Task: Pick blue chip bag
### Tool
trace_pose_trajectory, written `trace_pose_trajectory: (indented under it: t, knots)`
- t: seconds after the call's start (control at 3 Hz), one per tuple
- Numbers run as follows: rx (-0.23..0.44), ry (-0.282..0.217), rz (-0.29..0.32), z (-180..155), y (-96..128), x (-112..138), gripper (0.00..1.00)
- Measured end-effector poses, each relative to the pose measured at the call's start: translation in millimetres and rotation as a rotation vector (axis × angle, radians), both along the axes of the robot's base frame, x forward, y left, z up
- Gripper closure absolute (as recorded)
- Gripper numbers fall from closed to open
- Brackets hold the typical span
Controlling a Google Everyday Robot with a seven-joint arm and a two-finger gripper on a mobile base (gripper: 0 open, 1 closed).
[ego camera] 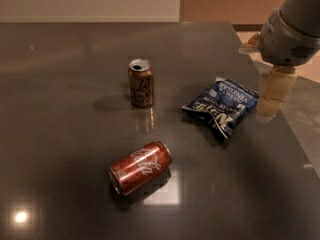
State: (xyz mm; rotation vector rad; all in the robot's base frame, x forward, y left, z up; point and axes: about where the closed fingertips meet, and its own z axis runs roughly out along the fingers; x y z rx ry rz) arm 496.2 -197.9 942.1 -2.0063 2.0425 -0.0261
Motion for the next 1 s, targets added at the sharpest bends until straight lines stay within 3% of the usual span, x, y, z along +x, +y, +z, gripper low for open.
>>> trace_pose_trajectory:
  t: [0.33, 1.0]
  knots:
    - [-0.028, 0.000, 0.071, -15, -3, 21, 0.00]
    - [-0.053, 0.045, 0.194, -45, -19, 49, 0.00]
